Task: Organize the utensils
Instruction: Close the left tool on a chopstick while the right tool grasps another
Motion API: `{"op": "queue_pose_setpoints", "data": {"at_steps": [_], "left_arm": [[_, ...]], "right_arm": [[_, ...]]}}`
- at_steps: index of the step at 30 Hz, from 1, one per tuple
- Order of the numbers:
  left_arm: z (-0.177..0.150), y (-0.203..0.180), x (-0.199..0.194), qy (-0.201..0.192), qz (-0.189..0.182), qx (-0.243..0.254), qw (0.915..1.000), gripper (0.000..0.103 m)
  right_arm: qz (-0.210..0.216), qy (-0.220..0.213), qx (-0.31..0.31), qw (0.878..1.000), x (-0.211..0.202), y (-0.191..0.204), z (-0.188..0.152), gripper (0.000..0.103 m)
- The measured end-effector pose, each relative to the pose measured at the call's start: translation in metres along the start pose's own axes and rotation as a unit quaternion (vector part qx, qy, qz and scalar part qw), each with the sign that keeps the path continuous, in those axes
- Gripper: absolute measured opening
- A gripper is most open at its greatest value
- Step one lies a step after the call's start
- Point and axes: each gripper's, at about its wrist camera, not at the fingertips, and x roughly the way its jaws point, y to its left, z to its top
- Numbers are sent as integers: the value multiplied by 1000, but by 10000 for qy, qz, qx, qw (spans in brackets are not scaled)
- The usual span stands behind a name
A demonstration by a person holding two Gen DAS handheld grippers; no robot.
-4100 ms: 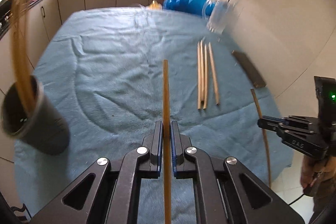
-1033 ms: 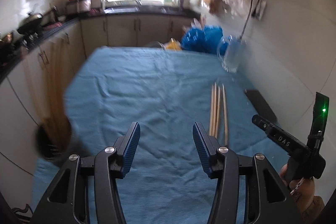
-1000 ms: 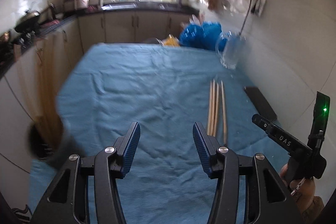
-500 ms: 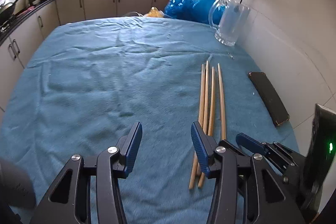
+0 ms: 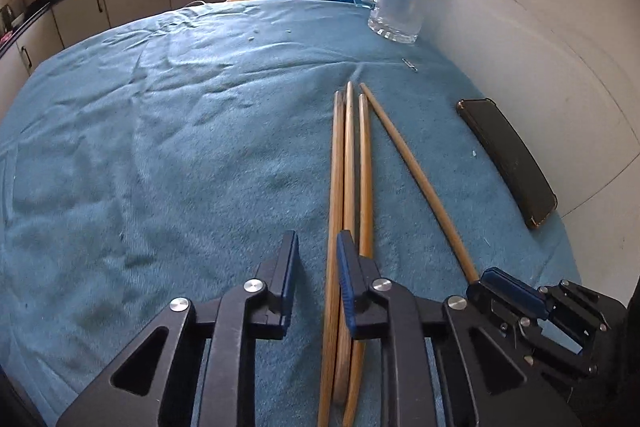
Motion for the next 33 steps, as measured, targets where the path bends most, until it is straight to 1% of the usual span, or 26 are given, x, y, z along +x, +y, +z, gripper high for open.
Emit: {"op": "queue_pose_setpoints", "data": {"at_steps": [2,5,7,9,10,12,14,16,18,19,21,22,23,26,28,29,31,32,33], "left_arm": [[1,-3,0,-5,22,63,10000,18],[2,-3,-1,-1,-137,33,9999,18],[2,-7,2,34,-161,112,9998,18],[2,-14,7,49,-18,282,9996,18],[3,-21,8,37,150,440,9989,18],[4,-26,10,52,326,541,9980,14],[6,-21,9,86,247,379,9989,13],[6,-11,6,91,204,103,9997,13],[3,0,2,88,258,-152,9995,13],[0,8,-1,90,315,-257,9991,13],[-6,21,-9,115,426,-472,9979,13],[-11,28,-13,144,402,-616,9972,13],[-15,36,-17,187,328,-775,9963,13],[-33,58,-32,319,-82,-1256,9915,14],[-42,72,-40,305,-188,-1556,9872,14],[-44,78,-42,261,-183,-1654,9857,14],[-48,84,-45,161,-75,-1626,9865,14],[-48,84,-46,111,11,-1569,9876,16],[-48,84,-47,61,204,-1493,9886,16]], "right_arm": [[1,-26,16,10000,1,1,1,13],[42,-82,55,9999,1,0,1,13],[49,-102,65,9999,2,0,1,13],[52,-124,85,9999,2,0,0,13],[59,-129,98,9999,2,-1,0,13],[82,-138,115,9998,1,-2,-1,13],[123,-148,145,9997,0,-3,-2,13],[157,-142,176,9996,-1,-5,-2,13],[174,-122,253,9995,-1,-8,-2,13],[179,-113,297,9993,-1,-10,-1,9],[231,-96,435,9987,-2,-13,-2,8],[240,-90,484,9985,-2,-14,-2,8],[228,-82,540,9982,-3,-14,-3,8],[239,-25,652,9976,-6,-15,-6,8],[257,30,665,9975,-10,-16,-10,8],[280,42,680,9973,-11,-16,-13,8],[326,45,691,9971,-13,-18,-16,8],[343,37,690,9970,-13,-18,-17,8],[354,32,701,9969,-14,-18,-18,8]]}}
